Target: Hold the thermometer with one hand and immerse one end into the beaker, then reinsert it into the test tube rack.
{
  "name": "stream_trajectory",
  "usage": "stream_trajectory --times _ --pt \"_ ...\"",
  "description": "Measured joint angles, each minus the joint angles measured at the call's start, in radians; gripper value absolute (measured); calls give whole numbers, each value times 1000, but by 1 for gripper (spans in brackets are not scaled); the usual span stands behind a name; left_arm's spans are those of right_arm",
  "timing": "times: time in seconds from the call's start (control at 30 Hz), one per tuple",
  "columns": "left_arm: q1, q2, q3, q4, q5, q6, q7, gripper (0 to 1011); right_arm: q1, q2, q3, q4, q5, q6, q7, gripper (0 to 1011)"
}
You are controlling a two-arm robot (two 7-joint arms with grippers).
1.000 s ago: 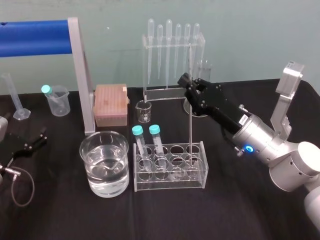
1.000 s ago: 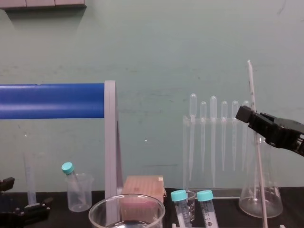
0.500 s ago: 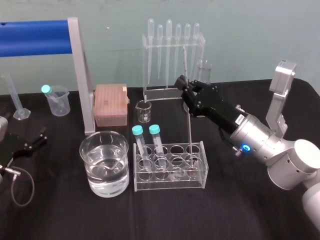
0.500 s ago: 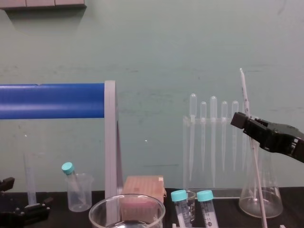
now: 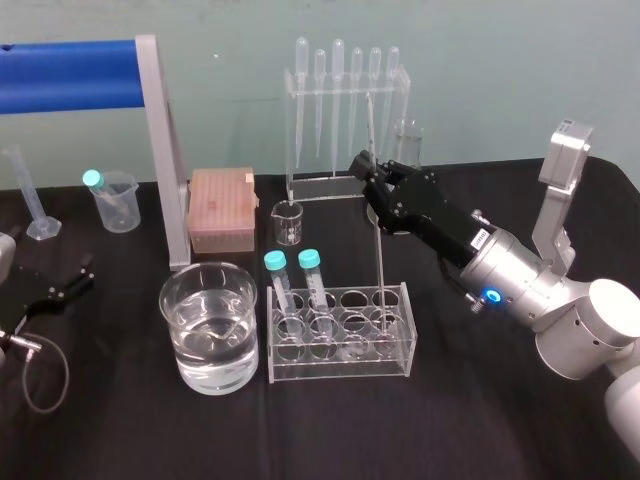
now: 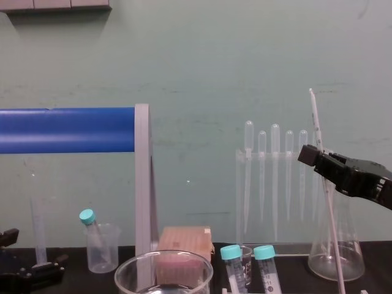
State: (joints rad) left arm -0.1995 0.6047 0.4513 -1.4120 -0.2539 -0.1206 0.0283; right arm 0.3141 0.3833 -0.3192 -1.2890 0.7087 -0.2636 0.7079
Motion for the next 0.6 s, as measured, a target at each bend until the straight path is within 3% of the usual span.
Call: stream_trajectory --times 0.13,0.6 --pt "0 0 0 0 0 0 0 1008 0 0 0 0 0 0 0 64" --pt "0 0 0 0 0 0 0 1008 -2 0 1 -2 1 -1 0 471"
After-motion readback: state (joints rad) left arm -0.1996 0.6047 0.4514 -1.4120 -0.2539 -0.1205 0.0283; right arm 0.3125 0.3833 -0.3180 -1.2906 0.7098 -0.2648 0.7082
